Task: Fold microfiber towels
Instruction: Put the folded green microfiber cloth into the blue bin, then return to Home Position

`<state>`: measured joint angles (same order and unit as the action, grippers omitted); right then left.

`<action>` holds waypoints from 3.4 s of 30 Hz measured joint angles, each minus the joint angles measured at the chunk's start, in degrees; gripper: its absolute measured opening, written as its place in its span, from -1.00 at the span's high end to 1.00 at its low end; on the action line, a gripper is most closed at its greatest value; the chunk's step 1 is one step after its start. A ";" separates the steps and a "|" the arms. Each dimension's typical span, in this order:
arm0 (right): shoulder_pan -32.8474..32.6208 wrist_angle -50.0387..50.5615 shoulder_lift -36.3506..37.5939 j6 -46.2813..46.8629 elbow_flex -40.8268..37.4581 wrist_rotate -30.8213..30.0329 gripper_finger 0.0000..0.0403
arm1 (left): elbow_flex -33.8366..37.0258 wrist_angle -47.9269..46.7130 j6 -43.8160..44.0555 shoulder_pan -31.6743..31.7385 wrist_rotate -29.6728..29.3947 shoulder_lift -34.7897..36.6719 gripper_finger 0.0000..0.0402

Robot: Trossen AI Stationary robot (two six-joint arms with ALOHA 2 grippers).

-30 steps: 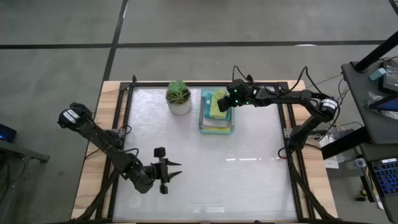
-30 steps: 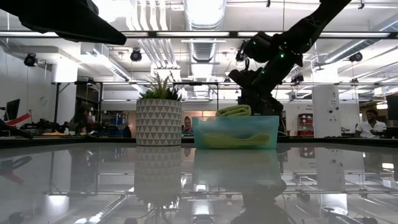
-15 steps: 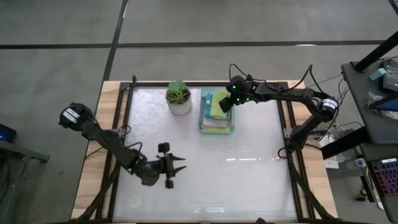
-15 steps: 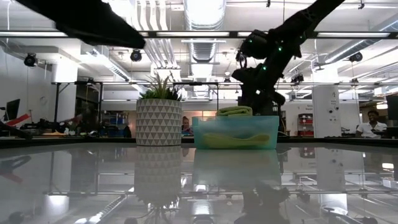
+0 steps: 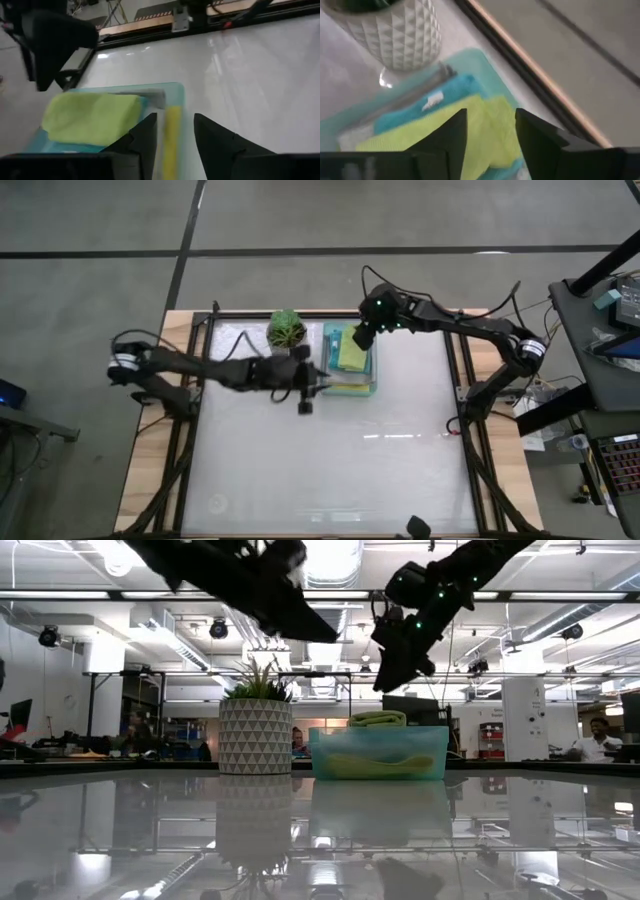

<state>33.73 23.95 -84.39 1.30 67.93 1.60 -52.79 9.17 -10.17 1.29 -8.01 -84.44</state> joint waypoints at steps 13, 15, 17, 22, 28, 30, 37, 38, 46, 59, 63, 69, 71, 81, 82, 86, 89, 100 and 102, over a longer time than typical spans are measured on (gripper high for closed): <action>4.87 -36.09 -0.53 -8.39 -17.26 8.95 0.92 | -13.03 7.02 -8.79 8.94 5.53 -19.88 0.98; 5.08 -41.49 -1.68 -8.14 -19.40 9.15 0.95 | -14.41 7.18 -8.84 9.73 5.53 -21.88 0.98; 5.30 -46.21 -3.10 -7.78 -20.90 9.74 0.95 | -15.56 6.94 -8.68 10.36 5.29 -23.67 0.99; 5.32 -51.86 -8.33 -5.77 -22.04 10.63 0.96 | -16.31 7.23 -8.26 11.27 4.65 -26.52 1.00; 5.59 -52.54 -11.54 -5.62 -21.89 11.80 0.96 | -16.29 6.95 -6.65 11.48 4.67 -29.72 1.00; 5.58 -52.62 -12.00 -5.62 -21.96 12.01 0.96 | -16.29 6.67 -6.19 11.48 4.67 -30.55 1.00; 5.58 -53.77 -14.94 -7.32 -22.26 12.09 0.96 | -16.42 6.82 -3.68 11.40 4.83 -32.37 1.00; 5.58 -53.99 -15.07 -7.36 -22.26 12.09 0.96 | -16.40 6.84 -3.68 11.37 4.83 -32.37 1.00; 5.58 -54.61 -10.92 -8.07 -22.32 11.94 0.96 | -16.21 5.80 -3.67 10.29 6.39 -29.56 1.00; -3.61 -63.04 11.07 -9.09 -37.44 11.92 0.96 | -4.83 -0.50 -7.60 1.93 6.97 -7.66 1.00; -10.74 -65.16 21.38 -11.89 -44.80 12.00 0.96 | 4.25 0.13 -7.49 -1.86 7.06 4.52 1.00; -19.63 -65.46 36.32 -15.72 -52.07 9.01 0.96 | 17.00 6.20 -5.15 -3.99 5.94 21.25 1.00; -21.36 -65.34 40.90 -16.82 -54.22 8.65 0.96 | 20.78 8.38 -5.15 -3.99 5.51 26.22 1.00; -22.70 -65.44 58.89 -15.75 -64.98 8.22 0.96 | 36.25 20.03 -5.08 -3.93 2.97 42.46 1.00; -22.70 -65.50 60.37 -15.45 -66.04 8.22 0.96 | 37.68 21.38 -4.61 -3.93 2.97 43.49 1.00; -22.70 -62.79 65.44 -13.35 -67.19 8.84 0.96 | 42.72 26.44 -2.18 -3.93 2.97 46.95 1.00; -22.74 -62.63 68.04 -11.53 -67.19 11.75 0.96 | 45.29 28.14 -0.16 -3.93 2.99 49.18 1.00; -23.60 -52.09 80.00 -7.11 -67.24 13.91 0.96 | 48.69 17.46 3.54 -3.97 6.08 63.07 1.00; -24.11 -48.18 83.09 -8.25 -67.24 13.91 0.96 | 49.78 15.61 4.77 -3.97 7.41 66.41 1.00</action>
<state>9.62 -24.24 -1.30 -6.95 0.69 15.51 -3.01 24.78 -5.40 -2.68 -0.60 -18.03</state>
